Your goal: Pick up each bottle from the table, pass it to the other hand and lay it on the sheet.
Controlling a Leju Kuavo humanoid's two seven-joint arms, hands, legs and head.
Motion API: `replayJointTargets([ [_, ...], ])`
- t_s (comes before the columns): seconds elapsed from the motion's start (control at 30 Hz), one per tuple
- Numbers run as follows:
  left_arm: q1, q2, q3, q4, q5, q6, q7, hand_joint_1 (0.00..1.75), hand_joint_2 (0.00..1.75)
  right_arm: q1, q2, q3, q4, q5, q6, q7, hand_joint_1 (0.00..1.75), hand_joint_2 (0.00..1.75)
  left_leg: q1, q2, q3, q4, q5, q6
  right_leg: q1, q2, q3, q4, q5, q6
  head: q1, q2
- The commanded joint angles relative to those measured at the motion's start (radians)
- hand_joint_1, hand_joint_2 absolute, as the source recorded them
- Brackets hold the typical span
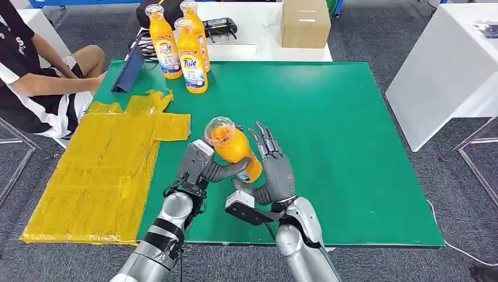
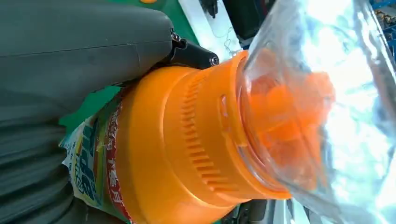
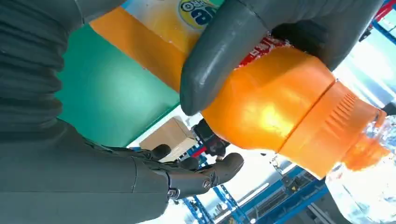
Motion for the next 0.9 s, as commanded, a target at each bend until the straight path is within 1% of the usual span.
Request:
replayJointTargets([
  [0.03,-0.078,0.015,0.085,0.098,-0.067,0.092,0.003,1.75,1.75,0.023,-0.038,0.039,-0.122,-0.011,-0.038,-0.025,0.0,1.75,0.0,0.0,0.004,-0.002,0.0,0.001,0.0,-0.001,0.004,-0.002,0.0,0.0,0.0,0.0],
  [0.07,-0.09,0.021,0.096,0.108,-0.095,0.125,0.005,1.75,1.75,0.036,-0.041,0.047,-0.157,-0.01,-0.052,-0.028,0.0,1.75,0.0,-0.001,0.003,-0.001,0.0,0.001,0.0,-0.001,0.003,-0.001,0.0,0.0,0.0,0.0],
  [0.1,-0.106,0.03,0.109,0.117,-0.167,0.207,0.01,1.75,1.75,0.056,-0.046,0.06,-0.216,-0.02,-0.068,-0.034,0.0,1.75,0.0,-0.001,0.004,-0.002,0.0,0.001,0.0,-0.002,0.005,-0.002,-0.001,0.0,0.0,0.0],
  [0.13,-0.119,0.039,0.122,0.121,-0.209,0.255,0.019,1.75,1.75,0.072,-0.052,0.072,-0.261,-0.035,-0.075,-0.047,0.0,1.75,0.0,-0.001,0.001,-0.001,0.0,0.001,0.0,-0.002,0.002,-0.001,0.0,0.0,0.0,0.0],
  [0.17,-0.144,0.057,0.14,0.14,-0.27,0.319,0.037,1.75,1.75,0.093,-0.063,0.087,-0.324,-0.041,-0.09,-0.054,0.0,1.75,0.0,-0.001,0.001,-0.001,0.0,0.001,0.0,-0.001,0.001,-0.001,0.0,0.0,0.0,0.0],
  [0.2,-0.163,0.071,0.155,0.156,-0.302,0.348,0.053,1.75,1.75,0.109,-0.07,0.097,-0.367,-0.049,-0.101,-0.061,0.0,1.75,0.0,-0.002,0.002,-0.001,0.0,0.001,0.0,-0.002,0.002,-0.001,-0.001,0.0,0.0,0.0],
  [0.23,-0.188,0.086,0.178,0.182,-0.32,0.361,0.069,1.75,1.75,0.121,-0.078,0.109,-0.407,-0.068,-0.108,-0.072,0.0,1.75,0.0,-0.001,0.001,-0.001,0.0,0.001,0.0,-0.001,0.001,0.0,0.0,0.0,0.0,0.0],
  [0.27,-0.218,0.108,0.206,0.215,-0.343,0.379,0.082,1.75,1.75,0.138,-0.088,0.119,-0.454,-0.084,-0.124,-0.084,0.0,1.75,0.0,0.0,0.003,-0.002,0.0,0.001,0.0,-0.001,0.003,-0.001,0.0,0.0,0.0,0.0],
  [0.3,-0.244,0.121,0.235,0.251,-0.345,0.373,0.084,1.75,1.75,0.15,-0.097,0.126,-0.488,-0.096,-0.141,-0.095,0.0,1.75,0.0,-0.001,0.001,-0.001,0.0,0.001,0.0,-0.001,0.001,-0.001,0.0,0.0,0.0,0.0],
  [0.4,-0.313,0.16,0.347,0.355,-0.32,0.336,0.084,1.75,1.75,0.184,-0.12,0.146,-0.588,-0.136,-0.196,-0.138,0.0,1.75,0.0,0.0,0.004,-0.002,0.0,0.001,0.0,-0.001,0.003,-0.001,0.0,0.0,0.0,0.0],
  [0.43,-0.329,0.174,0.37,0.385,-0.327,0.35,0.087,1.75,1.75,0.191,-0.124,0.15,-0.611,-0.147,-0.209,-0.149,0.0,1.75,0.0,0.0,0.002,-0.001,0.0,0.001,0.0,0.0,0.002,-0.001,0.0,0.0,0.0,0.0],
  [0.47,-0.345,0.189,0.404,0.422,-0.321,0.35,0.085,1.75,1.75,0.202,-0.128,0.152,-0.642,-0.156,-0.229,-0.161,0.0,1.75,0.0,0.0,0.004,-0.002,0.0,0.001,0.0,0.0,0.004,-0.002,0.0,0.0,0.0,0.0],
  [0.6,-0.375,0.209,0.461,0.501,-0.326,0.371,0.088,1.75,1.75,0.208,-0.129,0.156,-0.68,-0.186,-0.263,-0.182,0.0,1.75,0.0,0.001,0.002,-0.001,0.0,0.001,0.0,0.0,0.002,-0.001,0.0,0.0,0.0,0.0],
  [0.63,-0.386,0.214,0.476,0.529,-0.341,0.394,0.091,1.75,1.75,0.207,-0.128,0.16,-0.686,-0.189,-0.278,-0.189,0.0,1.75,0.0,0.002,0.005,-0.002,-0.001,0.001,0.001,0.0,0.004,-0.002,-0.001,0.0,0.0,0.0],
  [0.7,-0.409,0.231,0.482,0.592,-0.436,0.516,0.097,1.75,1.75,0.199,-0.133,0.178,-0.689,-0.194,-0.293,-0.189,0.0,1.75,0.0,0.001,0.003,-0.001,0.0,0.001,0.0,0.0,0.002,-0.001,0.0,0.0,0.0,0.0],
  [0.73,-0.416,0.242,0.468,0.619,-0.511,0.6,0.114,1.75,1.75,0.193,-0.134,0.185,-0.683,-0.189,-0.292,-0.181,0.0,1.75,0.0,0.001,0.004,-0.002,0.0,0.001,0.001,-0.001,0.004,-0.002,-0.001,0.0,0.0,0.0],
  [0.83,-0.417,0.245,0.459,0.624,-0.531,0.616,0.117,1.75,1.75,0.192,-0.134,0.187,-0.681,-0.188,-0.292,-0.18,0.0,1.75,0.0,0.002,0.004,-0.002,0.0,0.001,0.001,0.0,0.004,-0.002,0.0,0.0,0.0,0.0],
  [0.87,-0.424,0.254,0.444,0.643,-0.59,0.657,0.142,1.75,1.75,0.185,-0.133,0.192,-0.666,-0.184,-0.296,-0.179,0.0,1.75,0.0,0.002,0.002,-0.001,0.0,0.001,0.0,0.0,0.002,-0.001,0.0,0.0,0.0,0.0],
  [0.9,-0.388,0.247,0.473,0.555,-0.781,0.657,0.231,1.75,1.75,0.18,-0.138,0.199,-0.659,-0.183,-0.294,-0.174,0.0,1.75,0.0,0.002,0.004,-0.002,0.0,0.001,0.001,0.0,0.004,-0.002,0.0,0.0,0.0,0.0],
])
